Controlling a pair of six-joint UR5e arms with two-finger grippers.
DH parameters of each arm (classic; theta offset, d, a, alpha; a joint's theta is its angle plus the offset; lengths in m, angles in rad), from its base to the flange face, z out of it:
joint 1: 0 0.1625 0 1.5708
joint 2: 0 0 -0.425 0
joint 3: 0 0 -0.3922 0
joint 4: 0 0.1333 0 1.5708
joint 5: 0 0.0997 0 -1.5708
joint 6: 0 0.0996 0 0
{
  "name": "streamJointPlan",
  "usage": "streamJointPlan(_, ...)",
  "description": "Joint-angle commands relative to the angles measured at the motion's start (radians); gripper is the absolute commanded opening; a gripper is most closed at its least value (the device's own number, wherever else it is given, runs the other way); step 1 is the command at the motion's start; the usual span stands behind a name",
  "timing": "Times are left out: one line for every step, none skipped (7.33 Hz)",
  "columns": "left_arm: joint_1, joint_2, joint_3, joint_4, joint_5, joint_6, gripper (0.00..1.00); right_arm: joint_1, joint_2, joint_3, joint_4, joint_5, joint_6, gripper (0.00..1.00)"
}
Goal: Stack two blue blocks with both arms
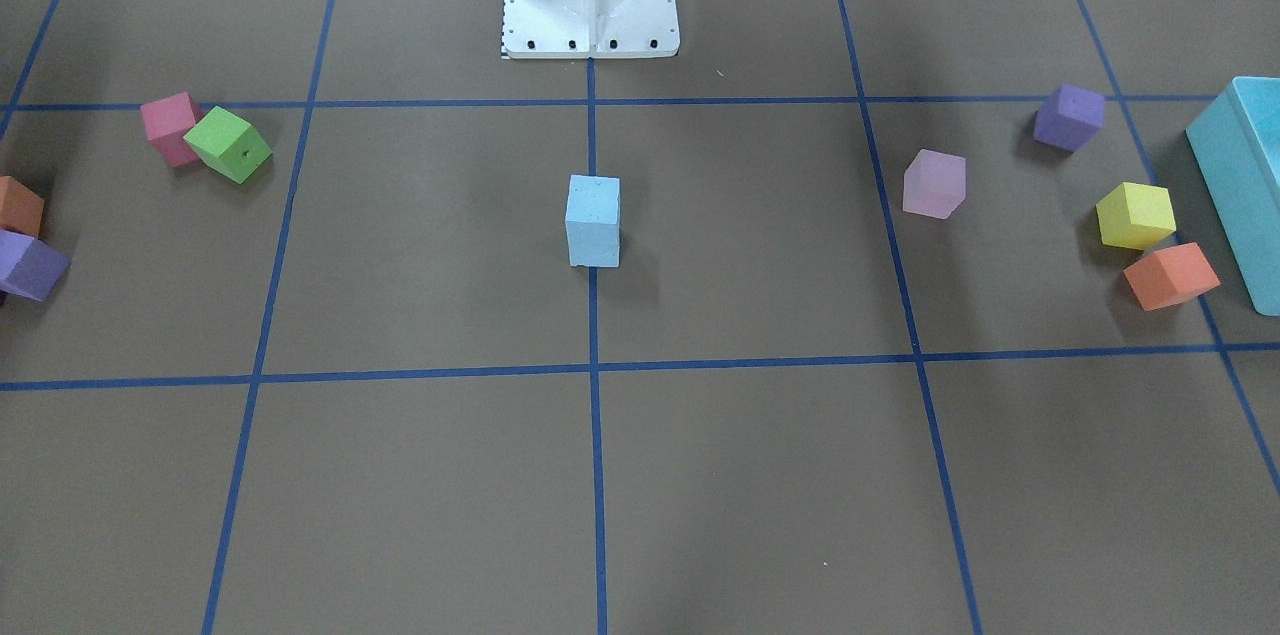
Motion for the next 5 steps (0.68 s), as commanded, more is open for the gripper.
streamJointPlan(-0.001,0.0,-0.001,0.0,0.0,0.001,0.98,0.0,0.0,0.001,0.0,0.0,0.0,1.0)
streamJointPlan(-0.001,0.002,0.001,0.0,0.0,0.001,0.98,0.0,0.0,0.001,0.0,0.0,0.0,1.0)
streamJointPlan(0.001,0.008,-0.001,0.0,0.0,0.001,0.98,0.0,0.0,0.0,0.0,0.0,0.0,1.0)
streamJointPlan(-0.001,0.011,-0.002,0.0,0.0,0.002,0.98,0.0,0.0,-0.002,0.001,0.0,0.0,1.0)
streamJointPlan(-0.001,0.011,-0.002,0.0,0.0,0.002,0.98,0.0,0.0,-0.002,0.0,-0.001,0.0,1.0)
